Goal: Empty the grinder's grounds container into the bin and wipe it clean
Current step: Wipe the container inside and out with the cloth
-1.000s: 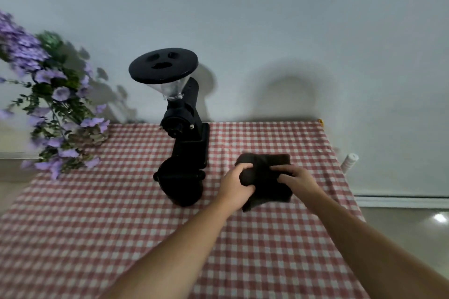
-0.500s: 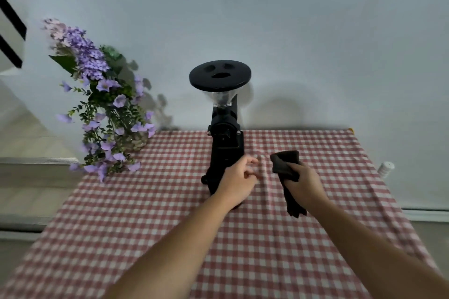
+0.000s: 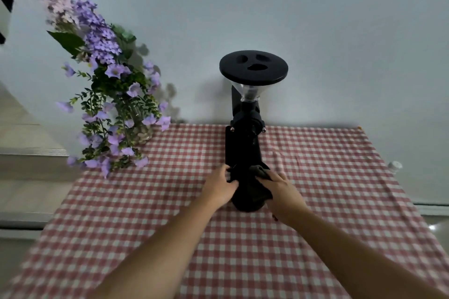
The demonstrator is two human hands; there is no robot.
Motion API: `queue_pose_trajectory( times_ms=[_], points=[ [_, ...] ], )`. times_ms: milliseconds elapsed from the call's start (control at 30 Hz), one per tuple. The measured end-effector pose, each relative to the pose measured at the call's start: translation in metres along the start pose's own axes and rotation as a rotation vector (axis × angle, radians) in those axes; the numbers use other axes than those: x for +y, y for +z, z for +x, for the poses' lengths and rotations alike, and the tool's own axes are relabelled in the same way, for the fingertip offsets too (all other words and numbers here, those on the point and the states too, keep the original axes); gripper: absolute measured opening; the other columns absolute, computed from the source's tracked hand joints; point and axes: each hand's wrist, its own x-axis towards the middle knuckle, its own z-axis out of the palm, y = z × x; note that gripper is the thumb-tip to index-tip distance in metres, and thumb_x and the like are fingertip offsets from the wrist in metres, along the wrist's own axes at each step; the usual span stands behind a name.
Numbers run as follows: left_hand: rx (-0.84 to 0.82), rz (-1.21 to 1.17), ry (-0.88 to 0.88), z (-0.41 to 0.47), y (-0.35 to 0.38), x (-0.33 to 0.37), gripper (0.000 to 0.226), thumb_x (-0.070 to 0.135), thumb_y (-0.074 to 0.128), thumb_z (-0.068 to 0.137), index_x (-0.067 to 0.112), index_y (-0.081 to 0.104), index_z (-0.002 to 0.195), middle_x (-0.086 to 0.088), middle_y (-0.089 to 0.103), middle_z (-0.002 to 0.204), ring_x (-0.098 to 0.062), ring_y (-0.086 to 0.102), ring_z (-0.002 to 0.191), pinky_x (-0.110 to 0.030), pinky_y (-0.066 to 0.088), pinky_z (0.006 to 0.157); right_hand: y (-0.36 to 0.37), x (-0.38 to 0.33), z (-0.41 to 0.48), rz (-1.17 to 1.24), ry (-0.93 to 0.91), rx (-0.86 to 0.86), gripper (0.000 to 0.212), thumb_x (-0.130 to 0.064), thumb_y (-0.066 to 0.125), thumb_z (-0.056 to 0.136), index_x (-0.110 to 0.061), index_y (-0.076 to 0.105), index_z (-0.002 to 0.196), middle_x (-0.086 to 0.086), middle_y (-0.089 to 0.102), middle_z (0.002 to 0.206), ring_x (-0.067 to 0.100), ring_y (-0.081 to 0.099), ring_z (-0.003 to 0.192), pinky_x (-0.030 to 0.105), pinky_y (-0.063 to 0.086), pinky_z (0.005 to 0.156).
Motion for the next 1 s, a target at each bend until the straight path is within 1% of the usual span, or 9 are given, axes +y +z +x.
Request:
queue_pose_trajectory(
  times_ms=[133, 267, 367, 433, 533, 700, 833, 900, 1000],
  points=[
    [-0.138, -0.084, 0.022, -0.020, 0.017, -0.001, 0.065, 0.028, 0.057, 0.095, 0.032, 0.023, 0.150, -0.007, 0.056, 0.136, -0.019, 0.062, 0.106, -0.028, 0.052, 0.081, -0.013, -0.002, 0.011, 0.000, -0.006, -0.021, 0.060, -0.004, 0.044, 0.083, -0.029, 0.041, 0.138, -0.004, 0.038, 0.143, 0.021, 0.039, 0.123, 0.034, 0.043, 0.098],
    [-0.143, -0.316, -0.002, -0.034, 0.030, -0.008, 0.072, 0.022, 0.058, 0.096, 0.038, 0.017, 0.153, -0.006, 0.051, 0.140, -0.015, 0.066, 0.092, -0.024, 0.058, 0.065, -0.002, -0.001, 0.002, -0.180, -0.135, -0.195, 0.068, -0.025, 0.048, 0.082, -0.036, 0.024, 0.144, -0.004, 0.015, 0.153, 0.028, 0.024, 0.132, 0.039, 0.036, 0.104],
    [-0.191, -0.350, 0.018, -0.034, 0.027, -0.012, 0.078, 0.022, 0.063, 0.094, 0.039, 0.014, 0.153, -0.007, 0.048, 0.143, -0.014, 0.063, 0.100, -0.019, 0.055, 0.063, -0.005, 0.005, 0.001, -0.158, -0.170, -0.255, 0.067, -0.033, 0.044, 0.083, -0.042, 0.017, 0.144, -0.006, 0.006, 0.156, 0.031, 0.020, 0.133, 0.043, 0.036, 0.105],
    [-0.224, -0.276, 0.055, -0.035, 0.024, -0.011, 0.086, 0.024, 0.068, 0.091, 0.039, 0.011, 0.153, -0.004, 0.049, 0.143, -0.012, 0.062, 0.103, -0.020, 0.056, 0.068, -0.011, 0.002, 0.010, -0.221, -0.197, -0.256, 0.056, -0.027, 0.040, 0.091, -0.039, 0.025, 0.143, -0.003, 0.008, 0.156, 0.034, 0.028, 0.130, 0.042, 0.038, 0.102],
    [-0.229, -0.022, 0.104, -0.029, 0.016, -0.007, 0.106, 0.034, 0.078, 0.081, 0.040, 0.001, 0.154, -0.002, 0.043, 0.149, -0.021, 0.055, 0.124, -0.039, 0.050, 0.098, -0.011, -0.008, 0.015, -0.218, -0.158, -0.279, 0.047, -0.020, 0.037, 0.094, -0.035, 0.036, 0.139, -0.005, 0.011, 0.156, 0.033, 0.026, 0.132, 0.041, 0.036, 0.103],
    [-0.298, 0.559, 0.216, -0.004, 0.010, 0.010, 0.139, 0.062, 0.086, 0.051, 0.047, -0.010, 0.150, 0.008, -0.001, 0.163, -0.029, 0.023, 0.145, -0.048, 0.038, 0.107, -0.009, -0.003, 0.001, -0.210, -0.273, -0.363, 0.051, -0.013, 0.044, 0.092, -0.036, 0.039, 0.137, -0.007, 0.013, 0.156, 0.032, 0.014, 0.138, 0.044, 0.033, 0.107],
    [-0.319, 0.492, 0.273, 0.009, 0.014, 0.013, 0.135, 0.057, 0.090, 0.048, 0.038, 0.007, 0.153, 0.017, 0.003, 0.161, -0.022, 0.019, 0.146, -0.043, 0.032, 0.112, -0.022, -0.001, 0.018, -0.337, -0.463, -0.393, 0.051, -0.012, 0.054, 0.089, -0.033, 0.044, 0.135, -0.005, 0.024, 0.152, 0.025, 0.022, 0.136, 0.035, 0.037, 0.102],
    [-0.293, 0.468, 0.241, 0.008, 0.016, 0.008, 0.137, 0.058, 0.089, 0.047, 0.039, 0.005, 0.152, 0.016, 0.005, 0.161, -0.021, 0.019, 0.146, -0.043, 0.032, 0.112, -0.024, 0.003, 0.025, -0.339, -0.424, -0.375, 0.056, -0.009, 0.054, 0.089, -0.033, 0.041, 0.137, -0.006, 0.022, 0.154, 0.022, 0.025, 0.135, 0.031, 0.037, 0.102],
    [-0.237, 0.372, 0.223, 0.005, 0.018, 0.001, 0.136, 0.060, 0.088, 0.043, 0.041, 0.007, 0.151, 0.014, 0.011, 0.160, -0.020, 0.025, 0.143, -0.041, 0.036, 0.109, -0.007, 0.003, 0.009, -0.016, -0.304, -0.191, 0.049, -0.004, 0.053, 0.089, -0.025, 0.051, 0.133, -0.003, 0.028, 0.153, 0.026, 0.029, 0.136, 0.038, 0.034, 0.107]
  ],
)
